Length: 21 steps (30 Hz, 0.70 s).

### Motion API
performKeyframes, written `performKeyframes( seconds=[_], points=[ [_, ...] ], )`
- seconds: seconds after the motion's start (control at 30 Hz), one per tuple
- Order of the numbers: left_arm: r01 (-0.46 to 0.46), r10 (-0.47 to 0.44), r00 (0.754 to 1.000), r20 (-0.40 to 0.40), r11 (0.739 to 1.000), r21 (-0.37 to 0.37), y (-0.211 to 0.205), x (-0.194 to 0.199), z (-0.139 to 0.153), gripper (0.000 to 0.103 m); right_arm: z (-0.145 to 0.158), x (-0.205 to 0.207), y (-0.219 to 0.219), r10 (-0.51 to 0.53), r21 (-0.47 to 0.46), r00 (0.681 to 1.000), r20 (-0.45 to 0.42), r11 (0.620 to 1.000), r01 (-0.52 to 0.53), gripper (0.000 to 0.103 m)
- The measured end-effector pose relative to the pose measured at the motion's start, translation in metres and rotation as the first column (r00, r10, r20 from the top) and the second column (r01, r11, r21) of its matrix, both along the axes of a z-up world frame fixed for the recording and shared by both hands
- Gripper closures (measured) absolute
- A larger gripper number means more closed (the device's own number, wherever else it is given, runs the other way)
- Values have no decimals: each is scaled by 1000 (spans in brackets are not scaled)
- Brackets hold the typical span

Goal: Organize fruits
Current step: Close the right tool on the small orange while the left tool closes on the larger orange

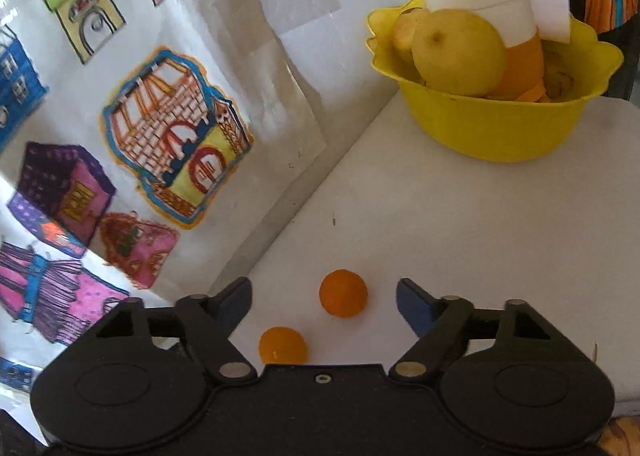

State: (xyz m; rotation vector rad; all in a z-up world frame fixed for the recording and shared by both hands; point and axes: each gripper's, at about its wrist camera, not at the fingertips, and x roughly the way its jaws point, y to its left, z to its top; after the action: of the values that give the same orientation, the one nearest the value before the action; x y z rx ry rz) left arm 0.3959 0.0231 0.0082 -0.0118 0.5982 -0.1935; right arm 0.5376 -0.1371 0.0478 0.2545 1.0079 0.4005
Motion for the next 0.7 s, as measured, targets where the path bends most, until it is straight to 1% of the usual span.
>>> performKeyframes(
  seconds=[0.03,0.1,0.2,0.3,0.43,0.53,0.7],
  points=[
    [3,-3,1000,2,1000,-1,0,2,-1,10,-2,1,1,1,-2,1000,0,1000,-1,27],
    [7,-7,1000,-1,1000,-10,-1,7,-2,12,-9,5,3,2,-6,1000,-6,1000,-2,35],
    [19,-19,1000,-6,1000,-10,-3,15,-7,18,-19,10,3,-4,-16,1000,-17,1000,4,41],
    [14,-14,1000,-18,1000,-21,-6,24,-11,25,-28,15,2,-5,-10,999,-32,1000,5,44],
    [8,-9,999,-39,999,-38,-6,30,-17,33,-36,16,4,-7,-22,1000,-28,1000,6,45],
    [3,-6,999,-53,999,-44,-6,33,-19,36,-40,17,11,-1,-27,1000,-15,1000,1,45],
    [-8,4,998,-67,998,-62,-5,39,-22,38,-39,14,12,-1,-53,1000,6,999,1,56]
  ],
)
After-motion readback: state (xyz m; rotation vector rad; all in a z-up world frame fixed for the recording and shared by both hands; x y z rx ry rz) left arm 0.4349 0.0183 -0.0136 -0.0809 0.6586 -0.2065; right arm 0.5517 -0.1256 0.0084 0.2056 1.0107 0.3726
